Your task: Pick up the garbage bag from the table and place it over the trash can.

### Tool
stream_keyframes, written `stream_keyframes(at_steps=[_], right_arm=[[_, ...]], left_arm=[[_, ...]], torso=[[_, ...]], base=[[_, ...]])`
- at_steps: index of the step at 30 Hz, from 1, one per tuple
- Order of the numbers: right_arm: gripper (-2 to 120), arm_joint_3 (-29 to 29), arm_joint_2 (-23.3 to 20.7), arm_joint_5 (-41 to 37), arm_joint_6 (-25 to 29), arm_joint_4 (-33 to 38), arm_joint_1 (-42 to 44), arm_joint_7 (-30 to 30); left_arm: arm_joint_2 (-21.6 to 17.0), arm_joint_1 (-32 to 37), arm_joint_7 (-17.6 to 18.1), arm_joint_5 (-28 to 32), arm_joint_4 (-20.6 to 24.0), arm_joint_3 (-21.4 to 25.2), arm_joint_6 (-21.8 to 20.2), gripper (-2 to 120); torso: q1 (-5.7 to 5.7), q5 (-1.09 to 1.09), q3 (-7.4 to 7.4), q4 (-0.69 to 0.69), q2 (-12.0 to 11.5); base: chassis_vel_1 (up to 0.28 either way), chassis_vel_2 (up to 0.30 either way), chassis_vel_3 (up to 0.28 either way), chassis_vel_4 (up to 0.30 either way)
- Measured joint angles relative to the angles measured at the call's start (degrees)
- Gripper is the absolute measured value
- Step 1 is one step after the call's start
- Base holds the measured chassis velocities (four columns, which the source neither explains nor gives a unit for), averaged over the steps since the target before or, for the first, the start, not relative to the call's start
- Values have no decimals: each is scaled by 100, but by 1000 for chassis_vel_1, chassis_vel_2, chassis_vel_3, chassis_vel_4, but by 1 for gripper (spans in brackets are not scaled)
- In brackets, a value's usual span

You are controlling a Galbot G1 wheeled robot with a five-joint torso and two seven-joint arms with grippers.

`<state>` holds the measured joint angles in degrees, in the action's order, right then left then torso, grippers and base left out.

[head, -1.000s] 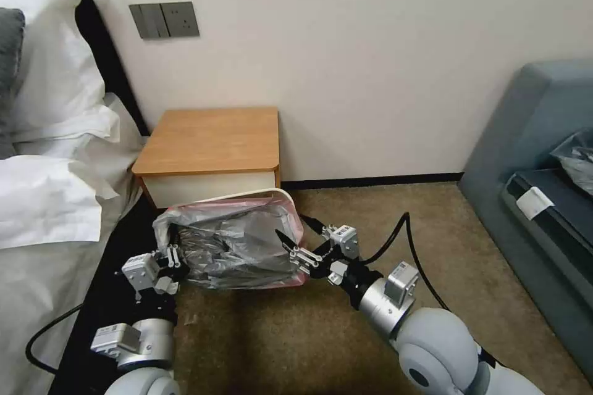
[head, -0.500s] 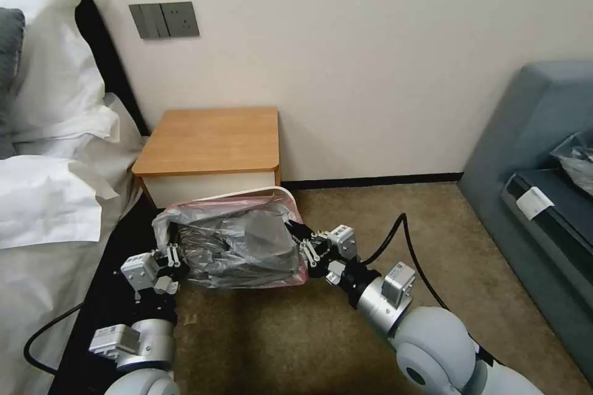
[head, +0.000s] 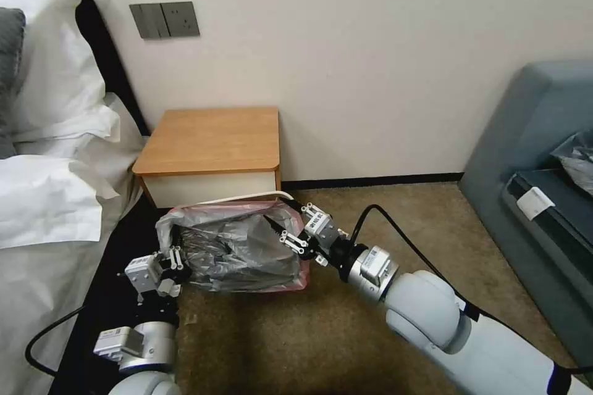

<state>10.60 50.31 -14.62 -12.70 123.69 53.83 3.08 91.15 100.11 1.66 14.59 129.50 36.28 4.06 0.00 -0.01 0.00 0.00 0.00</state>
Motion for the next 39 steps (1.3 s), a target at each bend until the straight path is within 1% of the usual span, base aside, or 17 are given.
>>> stream_keyframes(at_steps=[5, 7, 13, 15, 20, 32, 35, 36, 37, 39], right_arm=[[53, 132, -189, -137, -21, -44, -211, 8], [53, 212, -341, -228, -32, -80, -372, 7], [52, 348, -547, -458, -84, -102, -665, -21], [48, 398, -596, -494, -91, -121, -745, -26], [44, 452, -587, -491, -93, -128, -740, -34], [45, 587, -519, -461, -99, -270, -804, -40], [42, 612, -532, -477, -102, -305, -853, -40], [38, 618, -541, -484, -103, -322, -866, -39], [38, 618, -541, -484, -103, -322, -866, -39], [28, 628, -566, -505, -105, -339, -873, -39]], left_arm=[[19, -10, -23, -110, -70, -6, 47, 7], [31, -10, -64, -213, -114, -7, 101, 7], [21, -2, -142, -386, -159, -7, 196, 7], [21, -12, -153, -402, -159, -10, 209, 7], [20, -50, -154, -397, -175, -7, 210, 7], [8, -66, -154, -369, -189, 4, 209, 7], [12, -66, -154, -370, -189, -6, 210, 7], [19, -65, -154, -371, -187, -16, 210, 7], [19, -65, -154, -371, -187, -16, 210, 7], [27, -64, -154, -372, -184, -28, 210, 7]], torso=[[0, 0, 0, 0, 0], [0, 0, 0, 0, 0], [0, 1, 0, 0, 0], [0, 0, 0, 0, 0], [0, 0, 0, 0, 0], [0, 0, 0, 0, 0], [0, 0, 0, 0, 0], [0, 0, 0, 0, 0], [0, 0, 0, 0, 0], [0, 0, 0, 0, 0]], base=[[0, 0, 0, 0], [0, 0, 0, 0], [0, 0, 0, 0], [0, 0, 0, 0], [0, 0, 0, 0], [0, 0, 0, 0], [0, 0, 0, 0], [0, 0, 0, 0], [0, 0, 0, 0], [0, 0, 0, 0]])
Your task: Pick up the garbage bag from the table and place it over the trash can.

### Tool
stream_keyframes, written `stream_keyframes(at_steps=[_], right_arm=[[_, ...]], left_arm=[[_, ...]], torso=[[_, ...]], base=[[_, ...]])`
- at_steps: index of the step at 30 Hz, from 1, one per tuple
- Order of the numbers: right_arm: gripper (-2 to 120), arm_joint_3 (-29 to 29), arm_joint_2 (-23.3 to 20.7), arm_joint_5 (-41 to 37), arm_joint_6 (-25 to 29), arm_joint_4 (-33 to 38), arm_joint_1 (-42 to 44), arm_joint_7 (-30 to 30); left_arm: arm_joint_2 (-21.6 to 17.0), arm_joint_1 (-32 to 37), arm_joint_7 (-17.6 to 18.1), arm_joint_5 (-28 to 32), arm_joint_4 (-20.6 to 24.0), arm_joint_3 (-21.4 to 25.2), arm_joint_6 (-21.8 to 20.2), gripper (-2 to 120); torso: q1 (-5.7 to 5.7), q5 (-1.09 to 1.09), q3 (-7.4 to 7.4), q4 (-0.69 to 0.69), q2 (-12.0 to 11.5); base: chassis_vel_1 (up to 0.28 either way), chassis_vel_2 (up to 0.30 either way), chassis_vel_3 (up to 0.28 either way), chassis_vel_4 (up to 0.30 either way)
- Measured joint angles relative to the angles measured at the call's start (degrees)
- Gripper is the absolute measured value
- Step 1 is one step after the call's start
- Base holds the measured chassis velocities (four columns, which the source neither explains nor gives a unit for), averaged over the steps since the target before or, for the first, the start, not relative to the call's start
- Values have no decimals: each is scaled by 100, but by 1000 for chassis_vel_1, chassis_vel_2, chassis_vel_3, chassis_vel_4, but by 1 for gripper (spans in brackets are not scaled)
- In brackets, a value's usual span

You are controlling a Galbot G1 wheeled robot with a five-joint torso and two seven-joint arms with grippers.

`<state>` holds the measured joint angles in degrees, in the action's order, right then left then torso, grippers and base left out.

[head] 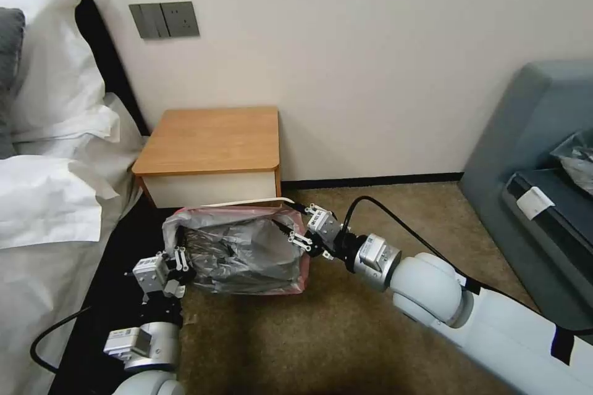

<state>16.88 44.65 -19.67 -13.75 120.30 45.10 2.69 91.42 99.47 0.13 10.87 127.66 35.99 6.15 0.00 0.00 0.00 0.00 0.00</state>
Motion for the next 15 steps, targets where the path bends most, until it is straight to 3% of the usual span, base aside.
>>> stream_keyframes(at_steps=[8, 15], right_arm=[[0, 19, -30, -72, 0, -6, 0, -6], [0, 34, -28, -91, 0, -6, -8, -37]], left_arm=[[0, -16, 0, 4, 3, 6, 0, 7], [-8, -23, 2, 9, 2, 8, 0, 7]], torso=[[0, 0, 0, 0, 0], [0, 0, 0, 0, 0]], base=[[0, 0, 0, 0], [0, 0, 0, 0]])
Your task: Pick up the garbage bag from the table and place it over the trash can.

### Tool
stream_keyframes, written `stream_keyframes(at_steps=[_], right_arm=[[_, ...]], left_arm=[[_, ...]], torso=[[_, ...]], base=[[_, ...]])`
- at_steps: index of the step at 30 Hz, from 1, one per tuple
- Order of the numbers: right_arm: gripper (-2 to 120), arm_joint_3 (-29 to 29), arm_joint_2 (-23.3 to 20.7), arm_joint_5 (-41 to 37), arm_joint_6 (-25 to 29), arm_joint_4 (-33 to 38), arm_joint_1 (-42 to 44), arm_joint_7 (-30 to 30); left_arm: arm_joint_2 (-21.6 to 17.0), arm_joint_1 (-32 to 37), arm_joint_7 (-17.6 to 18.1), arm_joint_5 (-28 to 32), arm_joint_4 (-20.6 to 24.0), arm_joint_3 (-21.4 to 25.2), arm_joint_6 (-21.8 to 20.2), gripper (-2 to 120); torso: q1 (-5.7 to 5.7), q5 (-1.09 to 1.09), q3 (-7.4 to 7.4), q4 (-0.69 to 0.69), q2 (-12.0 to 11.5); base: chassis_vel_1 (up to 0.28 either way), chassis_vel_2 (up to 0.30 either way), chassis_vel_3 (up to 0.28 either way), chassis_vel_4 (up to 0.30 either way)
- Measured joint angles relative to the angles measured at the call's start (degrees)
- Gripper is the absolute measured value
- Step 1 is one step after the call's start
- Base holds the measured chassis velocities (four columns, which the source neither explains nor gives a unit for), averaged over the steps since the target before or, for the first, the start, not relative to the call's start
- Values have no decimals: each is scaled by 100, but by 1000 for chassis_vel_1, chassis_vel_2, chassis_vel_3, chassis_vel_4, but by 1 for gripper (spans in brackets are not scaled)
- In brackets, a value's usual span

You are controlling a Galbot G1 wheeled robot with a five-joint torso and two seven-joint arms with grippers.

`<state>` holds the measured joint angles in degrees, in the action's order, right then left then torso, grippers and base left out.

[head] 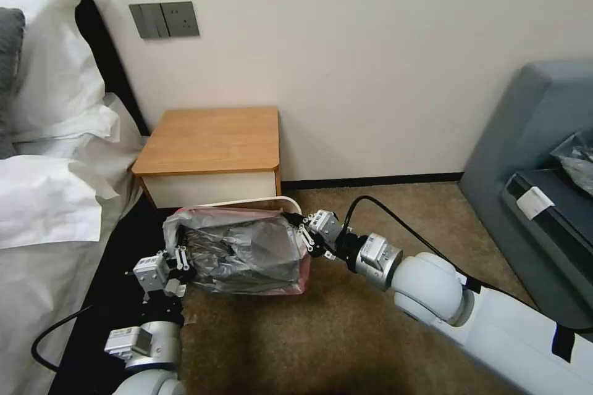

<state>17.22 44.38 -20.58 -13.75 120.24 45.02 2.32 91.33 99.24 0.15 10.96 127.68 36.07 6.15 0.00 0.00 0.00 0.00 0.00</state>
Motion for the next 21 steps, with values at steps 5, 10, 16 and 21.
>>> stream_keyframes(at_steps=[5, 10, 16, 21], right_arm=[[0, -13, 29, 0, 7, 4, 24, -48], [0, -162, 96, 58, 115, 111, 190, -174], [0, -319, 171, 259, 303, 105, 312, -289], [0, -439, 281, 286, 353, -67, 275, -367]], left_arm=[[-12, -1, 0, 0, -5, 1, 0, 7], [-34, -10, 6, 0, -107, 40, 0, 7], [-15, -26, 12, 1, -141, 11, 0, 7], [-12, 32, -15, -16, -76, -71, 2, 7]], torso=[[0, 0, 0, 0, 0], [0, 0, 1, 0, 0], [0, 0, 1, 0, 0], [0, 0, 1, 0, 0]], base=[[0, 0, 0, 0], [0, 0, 0, 0], [0, 0, 0, 0], [0, 0, 0, 0]])
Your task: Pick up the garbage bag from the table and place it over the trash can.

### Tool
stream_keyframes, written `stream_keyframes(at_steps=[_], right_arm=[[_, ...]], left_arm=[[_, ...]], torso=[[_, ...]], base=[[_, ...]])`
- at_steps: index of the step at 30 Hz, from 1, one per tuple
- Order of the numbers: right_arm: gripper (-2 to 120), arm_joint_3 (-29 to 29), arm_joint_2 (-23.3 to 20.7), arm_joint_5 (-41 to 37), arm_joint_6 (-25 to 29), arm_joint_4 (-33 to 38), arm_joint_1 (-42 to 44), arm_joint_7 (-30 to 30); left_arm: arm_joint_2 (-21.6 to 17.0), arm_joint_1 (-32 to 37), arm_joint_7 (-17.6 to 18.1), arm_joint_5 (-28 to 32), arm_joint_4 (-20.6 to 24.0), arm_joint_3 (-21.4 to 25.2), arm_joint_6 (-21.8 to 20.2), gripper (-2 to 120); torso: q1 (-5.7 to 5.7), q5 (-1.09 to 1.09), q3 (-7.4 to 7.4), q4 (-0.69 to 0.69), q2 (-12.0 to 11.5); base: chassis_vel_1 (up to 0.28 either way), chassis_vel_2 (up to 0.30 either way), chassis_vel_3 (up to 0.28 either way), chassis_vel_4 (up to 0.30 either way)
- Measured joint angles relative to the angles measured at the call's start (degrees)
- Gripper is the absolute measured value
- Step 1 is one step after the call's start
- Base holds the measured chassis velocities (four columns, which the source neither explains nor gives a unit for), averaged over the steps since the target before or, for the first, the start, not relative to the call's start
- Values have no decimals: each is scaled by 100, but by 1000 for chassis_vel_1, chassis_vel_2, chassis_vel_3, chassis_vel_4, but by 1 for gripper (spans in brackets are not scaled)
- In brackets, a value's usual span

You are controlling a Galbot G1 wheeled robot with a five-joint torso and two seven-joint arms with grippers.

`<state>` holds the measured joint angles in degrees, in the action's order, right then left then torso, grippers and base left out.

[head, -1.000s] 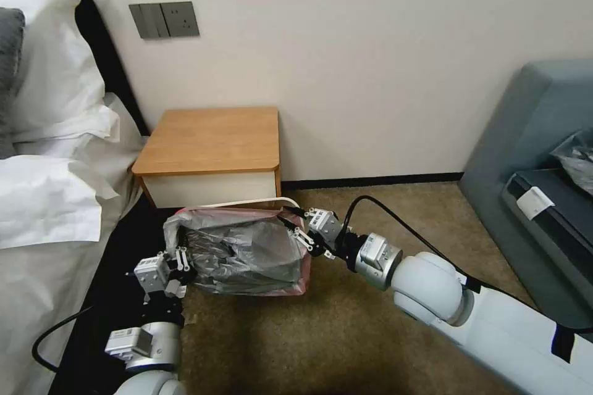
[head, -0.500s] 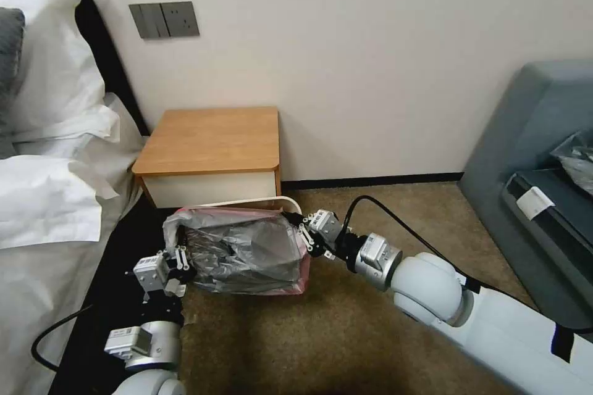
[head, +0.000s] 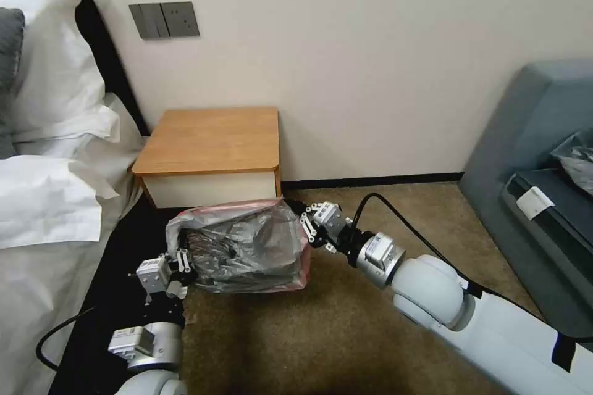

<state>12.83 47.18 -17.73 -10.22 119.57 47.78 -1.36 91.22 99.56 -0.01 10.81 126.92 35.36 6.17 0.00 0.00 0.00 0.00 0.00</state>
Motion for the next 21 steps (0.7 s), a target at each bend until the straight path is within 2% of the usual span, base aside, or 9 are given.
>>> stream_keyframes(at_steps=[14, 17, 21], right_arm=[[0, -212, -44, 2, 93, -447, -141, -17], [0, -386, 21, 82, 129, -413, 25, -61], [0, -677, 82, 111, 149, -22, 488, -208]], left_arm=[[1, 115, -133, 63, 242, -79, 183, 7], [4, 89, -137, 125, 226, -27, 184, 7], [-9, 46, -125, 229, 117, 101, 185, 7]], torso=[[0, 0, 0, 0, 0], [0, 0, -1, 0, 0], [0, 0, -1, 1, 0]], base=[[0, 0, 0, 0], [0, 0, 0, 0], [0, 0, 0, 0]])
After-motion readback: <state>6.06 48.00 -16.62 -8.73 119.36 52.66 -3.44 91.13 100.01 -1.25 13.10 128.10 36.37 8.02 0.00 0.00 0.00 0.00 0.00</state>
